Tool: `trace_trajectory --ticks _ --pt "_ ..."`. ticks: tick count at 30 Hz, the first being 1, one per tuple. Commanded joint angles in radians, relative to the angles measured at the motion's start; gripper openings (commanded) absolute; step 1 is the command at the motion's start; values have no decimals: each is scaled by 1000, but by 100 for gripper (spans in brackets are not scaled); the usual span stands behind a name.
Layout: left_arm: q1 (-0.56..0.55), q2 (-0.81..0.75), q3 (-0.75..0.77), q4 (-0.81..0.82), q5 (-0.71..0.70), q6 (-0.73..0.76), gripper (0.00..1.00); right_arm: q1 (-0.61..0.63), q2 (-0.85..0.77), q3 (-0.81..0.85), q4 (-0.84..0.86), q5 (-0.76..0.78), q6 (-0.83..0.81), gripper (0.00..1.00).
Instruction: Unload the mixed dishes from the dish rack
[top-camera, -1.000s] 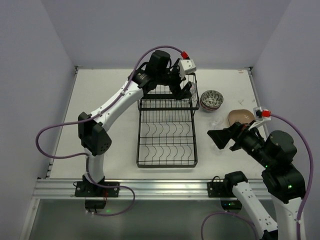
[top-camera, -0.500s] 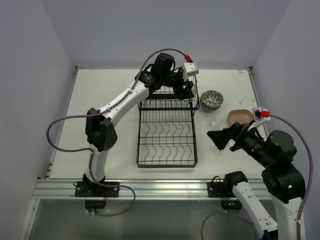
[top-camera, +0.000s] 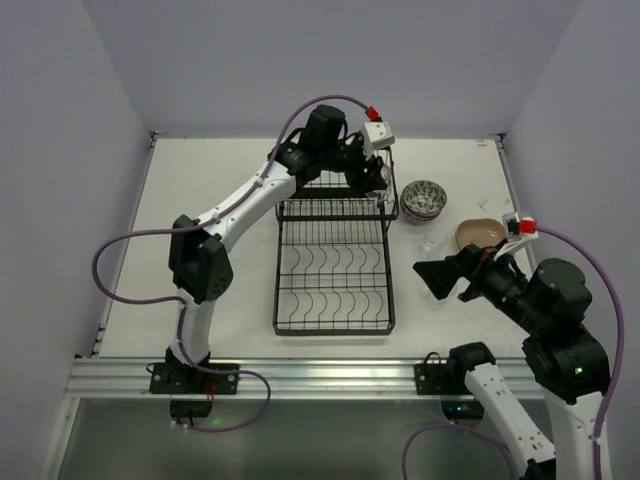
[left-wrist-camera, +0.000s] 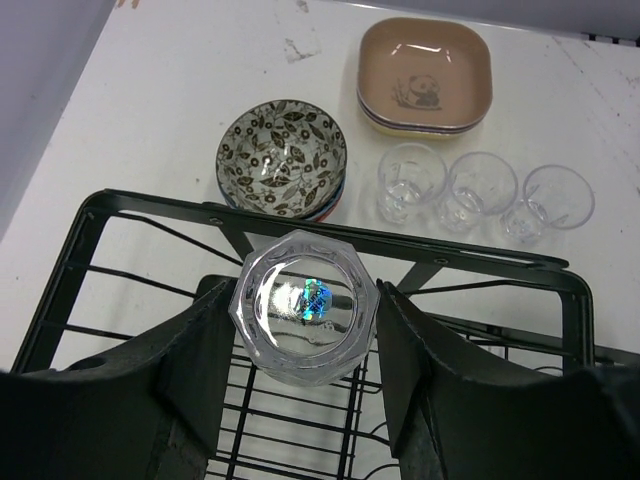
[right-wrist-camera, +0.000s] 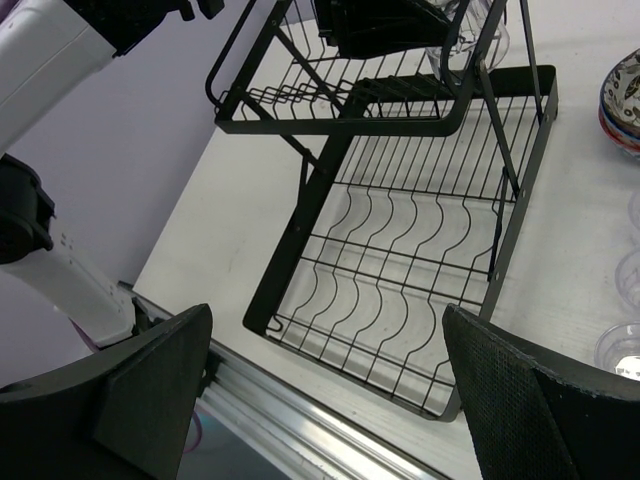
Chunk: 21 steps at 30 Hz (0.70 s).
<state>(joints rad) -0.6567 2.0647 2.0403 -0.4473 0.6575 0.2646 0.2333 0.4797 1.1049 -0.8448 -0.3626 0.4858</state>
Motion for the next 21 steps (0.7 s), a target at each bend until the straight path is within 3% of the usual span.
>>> trace_trajectory --ticks 1,10,15,18,19,21 --pt "6 -124 -38 116 -83 -51 0 -5 17 10 15 -24 -16 99" --pt "6 -388 -236 419 -324 -244 0 -5 2 3 72 11 26 99" --pt "6 -538 -363 581 -329 -460 0 -3 -39 -25 159 -7 98 99" --pt "3 -667 -549 738 -280 -704 0 -5 -88 -97 352 -151 195 99" --pt "3 -740 -615 807 -256 -781 0 -5 -101 -123 497 -201 235 99" --pt "2 -807 -816 1017 -239 -983 0 -5 -95 -199 660 -341 394 99"
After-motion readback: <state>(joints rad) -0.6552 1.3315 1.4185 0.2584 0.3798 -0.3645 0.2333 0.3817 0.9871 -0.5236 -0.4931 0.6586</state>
